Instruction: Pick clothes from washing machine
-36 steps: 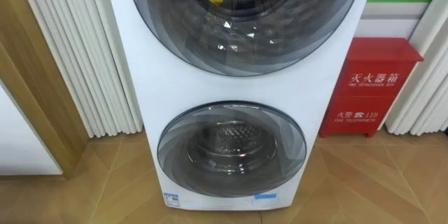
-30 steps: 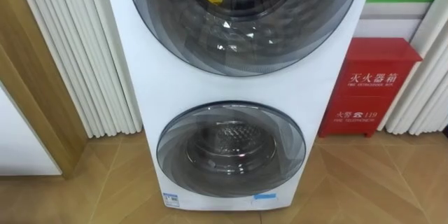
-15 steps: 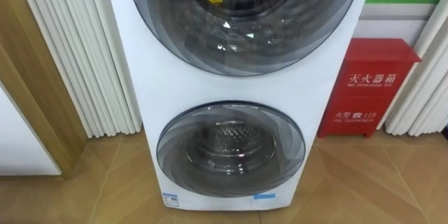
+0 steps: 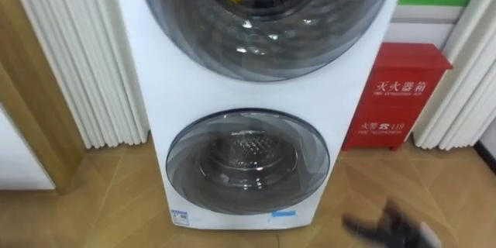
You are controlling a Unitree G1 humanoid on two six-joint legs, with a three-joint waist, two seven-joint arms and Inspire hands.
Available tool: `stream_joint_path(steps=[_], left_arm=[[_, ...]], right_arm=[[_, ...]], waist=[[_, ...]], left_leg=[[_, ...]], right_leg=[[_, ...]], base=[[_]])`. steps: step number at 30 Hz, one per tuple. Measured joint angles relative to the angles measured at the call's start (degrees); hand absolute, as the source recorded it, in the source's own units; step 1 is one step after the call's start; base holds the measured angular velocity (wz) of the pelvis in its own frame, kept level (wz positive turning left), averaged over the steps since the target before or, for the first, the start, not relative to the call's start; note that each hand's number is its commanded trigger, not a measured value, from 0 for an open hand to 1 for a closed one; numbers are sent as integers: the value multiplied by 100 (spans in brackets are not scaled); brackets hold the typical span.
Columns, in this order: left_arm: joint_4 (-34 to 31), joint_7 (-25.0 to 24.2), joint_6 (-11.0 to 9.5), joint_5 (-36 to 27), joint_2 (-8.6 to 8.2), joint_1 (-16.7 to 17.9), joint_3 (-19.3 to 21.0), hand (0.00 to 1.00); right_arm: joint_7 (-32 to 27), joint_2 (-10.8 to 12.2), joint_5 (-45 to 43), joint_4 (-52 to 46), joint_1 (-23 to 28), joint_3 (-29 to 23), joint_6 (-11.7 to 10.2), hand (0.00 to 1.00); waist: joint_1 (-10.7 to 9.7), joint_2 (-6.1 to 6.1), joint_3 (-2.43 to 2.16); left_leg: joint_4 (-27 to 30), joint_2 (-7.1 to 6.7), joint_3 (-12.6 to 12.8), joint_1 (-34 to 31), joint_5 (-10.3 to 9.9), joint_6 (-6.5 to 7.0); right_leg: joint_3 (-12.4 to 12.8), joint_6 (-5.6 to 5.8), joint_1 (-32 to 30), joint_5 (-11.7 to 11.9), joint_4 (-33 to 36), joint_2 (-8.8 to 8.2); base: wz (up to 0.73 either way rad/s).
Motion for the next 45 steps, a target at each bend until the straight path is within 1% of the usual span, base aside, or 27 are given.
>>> stream_joint_path(steps=[2, 3, 4, 6, 8, 9, 11, 13, 15, 17, 19, 23, 27, 28, 29, 30, 31, 32, 33, 34, 35, 37, 38, 39, 40, 41, 45], left_arm=[[-2, -14, 143, 94, 44, -31, 13, 0], [-3, -19, 154, 167, 54, -40, 19, 0], [-35, -28, 174, 304, 60, -40, 28, 0], [-241, -89, 272, 409, 59, 31, 53, 0], [-242, -89, 298, 411, 65, 68, 84, 0], [-241, -89, 317, 411, 68, 75, 97, 0], [-240, -89, 387, 412, 81, 156, 180, 0], [-303, -89, 405, 410, 80, 168, 231, 0], [-334, -90, 447, 410, 92, 280, 257, 0], [-395, -91, 495, 461, 150, 362, 273, 0], [-455, -98, 538, 709, 161, 389, 323, 0], [-524, -130, 645, 1137, 189, 432, 351, 0], [-598, -144, 726, 1161, 212, 517, 356, 0], [-596, -167, 740, 1264, 217, 521, 356, 0], [-598, -202, 749, 1340, 227, 515, 353, 0], [-599, -205, 748, 1357, 232, 480, 352, 0], [-566, -209, 721, 1442, 310, 482, 413, 0], [-520, -215, 712, 1710, 327, 526, 722, 0], [-435, -194, 726, 1856, 268, 514, 842, 0], [-390, -198, 753, 1968, 229, 496, 841, 0], [-405, -223, 763, 1971, 212, 498, 777, 0], [-467, -220, 810, 1970, 201, 478, 720, 0], [-467, -209, 855, 1969, 205, 430, 695, 0], [-463, -210, 874, 1969, 202, 403, 690, 0], [-463, -216, 886, 1972, 207, 392, 687, 0], [-464, -233, 892, 1972, 209, 394, 688, 0], [-466, -353, 908, 1966, 265, 381, 662, 0]], right_arm=[[-218, -109, 13, -29, -380, 5, -2, 0], [-252, -128, -6, -29, -471, 5, 0, 0], [-299, -183, 0, -28, -640, 1, 8, 0], [-445, -305, 35, -30, -986, -5, 76, 0], [-507, -443, 58, -44, -1163, -4, 129, 0], [-531, -487, 59, -43, -1226, -4, 129, 0], [-629, -678, 238, -35, -1449, -7, 123, 0], [-649, -838, 516, -27, -1534, -14, 125, 0], [-650, -915, 618, 30, -1667, 0, 128, 0], [-660, -984, 731, 294, -1897, 0, 143, 0], [-662, -1086, 728, 424, -2040, 2, 222, 0], [-677, -1349, 935, 478, -2230, 3, 251, 0], [-695, -1388, 916, 478, -2549, 3, 252, 0], [-692, -1421, 865, 478, -2645, 5, 251, 0], [-691, -1469, 792, 479, -2704, 20, 251, 0], [-690, -1477, 746, 479, -2739, 42, 251, 0], [-661, -1475, 641, 440, -2802, 145, 247, 0], [-616, -1478, 394, 346, -3011, 274, 273, 0], [-611, -1501, 284, 314, -3031, 282, 266, 0], [-644, -1644, 151, 311, -3045, 338, 267, 0], [-640, -1763, 4, 287, -3050, 494, 267, 0], [-660, -1789, -66, 265, -3213, 610, 267, 0], [-818, -1776, -1, 281, -3337, 655, 412, 0], [-856, -1786, -12, 281, -3347, 639, 428, 0], [-847, -1784, -22, 257, -3348, 637, 429, 0], [-809, -1784, -19, 162, -3382, 670, 429, 0], [-710, -1768, -2, -271, -3516, 688, 437, 0]], waist=[[26, 12, -5], [39, -18, -27], [67, -14, -30], [96, 32, -46], [149, 61, -72], [152, 64, -74], [147, 60, -75], [162, 38, -73], [197, 14, -63], [213, -66, -24], [239, -129, -8], [332, -184, -16], [322, -183, -18], [307, -174, -21], [316, -130, -12], [327, -78, 0], [413, -67, -8], [465, -195, -43], [427, -125, -74], [379, -108, -78], [382, -109, -70], [397, -119, -64], [439, -136, -66], [439, -145, -63], [463, -192, -71], [476, -230, -75], [478, -238, -77]], left_leg=[[5, 2, -25, -48, 0, 0], [4, 5, -32, -66, 0, 0], [4, 9, -32, -98, 0, 0], [2, 9, -37, -163, 1, 1], [1, 9, -43, -156, 2, 1], [1, 9, -47, -153, 2, 2], [-7, 12, -111, -153, 2, 2], [-7, 15, -105, -151, 2, 2], [-10, 17, -159, -141, 2, 2], [-13, 22, -300, -128, 2, 2], [-13, 24, -337, -171, 2, 2], [-13, 24, -367, -195, 2, 1], [-11, 38, -440, -181, 2, 2], [-11, 59, -589, -159, 5, 3], [-25, 124, -848, -88, 14, 10], [-43, 236, -1073, -24, 25, 18], [-48, 350, -1471, -6, 21, 10], [-5, 404, -1466, -61, -85, -163], [13, 511, -1425, -65, -171, -330], [0, 560, -1192, -25, -194, -391], [-23, 574, -964, 7, -185, -387], [-126, 591, -776, -127, -90, -352], [-75, 553, -678, -134, -92, -335], [-79, 499, -663, -143, -103, -311], [-79, 441, -647, -148, -88, -270], [-77, 380, -625, -150, -76, -250], [-3, 320, -629, -163, -71, -211]], right_leg=[[-29, 0, -37, 3, 11, -1], [-40, -1, -58, 3, 20, -1], [-55, -2, -94, 5, 22, -2], [-58, -6, -160, 9, 22, -3], [-73, -6, -153, 9, 27, -3], [-82, -6, -141, 8, 26, -3], [-178, -6, -88, 8, 18, -3], [-191, -6, -89, 8, 16, -4], [-206, -6, -72, 8, 18, -1], [-214, -6, -50, 8, 18, 12], [-230, -6, -91, 8, 16, 21], [-362, -6, -87, 9, 12, 18], [-535, -6, -75, 8, 63, 18], [-591, -6, -100, 8, 181, 25], [-728, -20, -234, -5, 547, 36], [-779, -45, -423, -111, 846, 71], [-567, -310, -791, -172, 625, 301], [-540, -603, -1136, 702, 1, 433], [-744, -540, -1095, 720, 118, 458], [-863, -565, -988, 706, 129, 464], [-816, -565, -882, 706, 121, 453], [-777, -551, -845, 696, 122, 439], [-785, -539, -861, 690, 119, 418], [-778, -531, -868, 687, 115, 408], [-775, -503, -880, 676, 118, 367], [-775, -450, -883, 644, 118, 325], [-784, -418, -859, 632, 138, 279]], base=[[2], [4], [0], [0], [-2], [0], [14], [6], [-3], [0], [4], [8], [6], [6], [0], [-26], [-66], [-54], [-14], [31], [25], [6], [0], [-5], [-4], [-7], [2]])
